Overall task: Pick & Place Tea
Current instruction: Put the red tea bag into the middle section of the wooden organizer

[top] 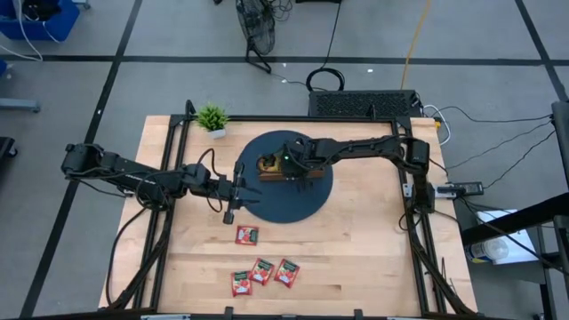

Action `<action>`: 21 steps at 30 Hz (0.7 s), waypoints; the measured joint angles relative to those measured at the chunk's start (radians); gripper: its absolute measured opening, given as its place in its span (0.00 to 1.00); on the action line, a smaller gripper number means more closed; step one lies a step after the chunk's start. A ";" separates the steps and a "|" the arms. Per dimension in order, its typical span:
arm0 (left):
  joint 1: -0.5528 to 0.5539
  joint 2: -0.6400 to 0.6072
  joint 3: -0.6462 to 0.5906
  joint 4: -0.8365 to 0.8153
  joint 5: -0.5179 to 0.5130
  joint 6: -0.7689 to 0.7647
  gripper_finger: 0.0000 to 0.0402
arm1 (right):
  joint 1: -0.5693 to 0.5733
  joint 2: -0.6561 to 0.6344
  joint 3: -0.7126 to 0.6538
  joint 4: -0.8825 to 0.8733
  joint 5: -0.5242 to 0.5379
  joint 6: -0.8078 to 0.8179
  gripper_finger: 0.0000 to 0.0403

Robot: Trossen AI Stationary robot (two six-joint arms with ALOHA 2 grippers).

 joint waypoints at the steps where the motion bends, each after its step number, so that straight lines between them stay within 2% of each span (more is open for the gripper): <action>1: 0.000 0.000 0.000 -0.001 0.000 0.000 0.28 | -0.001 0.000 -0.017 0.022 0.001 -0.001 0.00; 21: 0.000 0.000 0.000 0.000 0.000 0.000 0.28 | 0.003 0.000 -0.065 0.130 0.002 -0.023 0.00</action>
